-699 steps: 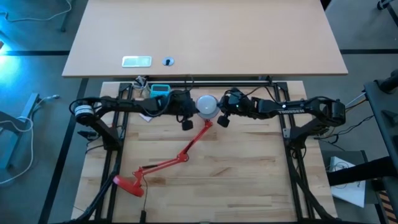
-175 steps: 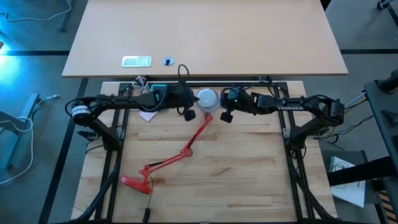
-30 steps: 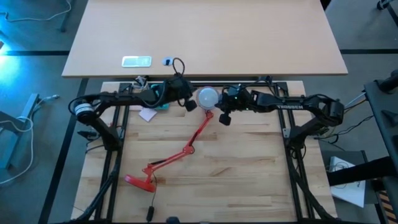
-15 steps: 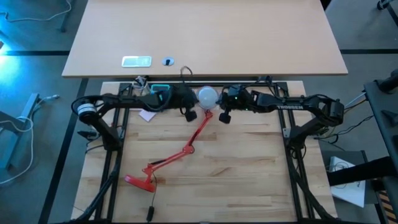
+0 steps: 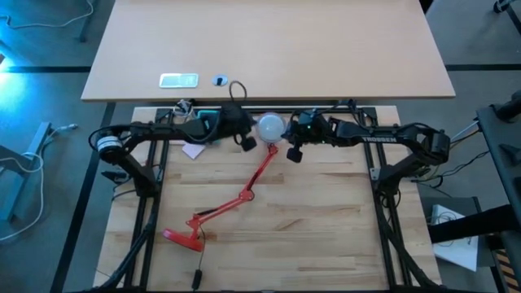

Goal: Screw lightbulb
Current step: Remove the light bulb from the red lamp

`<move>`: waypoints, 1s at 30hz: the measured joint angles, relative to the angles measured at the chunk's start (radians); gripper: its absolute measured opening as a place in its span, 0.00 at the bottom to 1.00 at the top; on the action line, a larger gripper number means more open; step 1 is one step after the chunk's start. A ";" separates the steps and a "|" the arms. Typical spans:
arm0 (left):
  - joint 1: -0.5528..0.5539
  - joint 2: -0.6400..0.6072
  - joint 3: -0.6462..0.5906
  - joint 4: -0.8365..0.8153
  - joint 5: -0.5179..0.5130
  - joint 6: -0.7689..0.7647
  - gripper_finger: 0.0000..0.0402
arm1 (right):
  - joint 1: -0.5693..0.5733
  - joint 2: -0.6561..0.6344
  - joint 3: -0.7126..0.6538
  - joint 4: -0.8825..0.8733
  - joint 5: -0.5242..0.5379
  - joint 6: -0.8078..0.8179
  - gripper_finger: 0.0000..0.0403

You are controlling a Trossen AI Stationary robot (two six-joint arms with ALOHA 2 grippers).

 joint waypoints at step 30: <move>0.024 -0.017 -0.001 -0.041 0.077 -0.039 0.00 | -0.012 0.011 0.000 -0.011 0.116 -0.042 0.00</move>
